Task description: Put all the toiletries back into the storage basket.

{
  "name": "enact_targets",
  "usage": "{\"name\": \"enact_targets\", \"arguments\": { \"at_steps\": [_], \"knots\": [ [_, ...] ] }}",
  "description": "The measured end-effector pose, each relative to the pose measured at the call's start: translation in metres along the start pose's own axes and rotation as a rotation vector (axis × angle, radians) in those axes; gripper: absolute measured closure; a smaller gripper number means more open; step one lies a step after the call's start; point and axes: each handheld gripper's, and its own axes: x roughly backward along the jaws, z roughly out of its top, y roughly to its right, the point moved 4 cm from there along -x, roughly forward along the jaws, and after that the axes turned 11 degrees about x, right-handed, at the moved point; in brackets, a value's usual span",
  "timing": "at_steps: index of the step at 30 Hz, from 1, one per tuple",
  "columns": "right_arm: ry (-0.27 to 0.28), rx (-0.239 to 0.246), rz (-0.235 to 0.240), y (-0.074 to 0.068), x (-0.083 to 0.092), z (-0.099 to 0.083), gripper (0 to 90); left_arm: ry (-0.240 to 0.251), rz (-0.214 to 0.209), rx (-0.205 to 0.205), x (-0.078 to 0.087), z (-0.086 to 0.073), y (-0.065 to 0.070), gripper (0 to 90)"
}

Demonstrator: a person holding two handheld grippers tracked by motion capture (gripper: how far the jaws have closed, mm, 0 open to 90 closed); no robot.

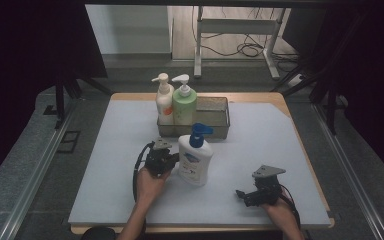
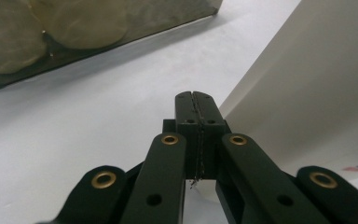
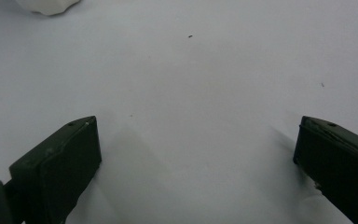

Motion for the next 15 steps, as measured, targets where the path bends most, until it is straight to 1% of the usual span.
{"name": "enact_targets", "arguments": {
  "at_steps": [13, 15],
  "knots": [
    [0.000, 0.001, 0.000, 0.000, 0.000, 0.000, 0.2, -0.010, -0.041, -0.007, -0.007, -0.005, 0.016, 89.2],
    [0.000, 0.001, 0.000, 0.000, 0.000, 0.000, 0.2, -0.011, -0.044, -0.013, -0.007, -0.005, 0.019, 89.2]
  ]
}}
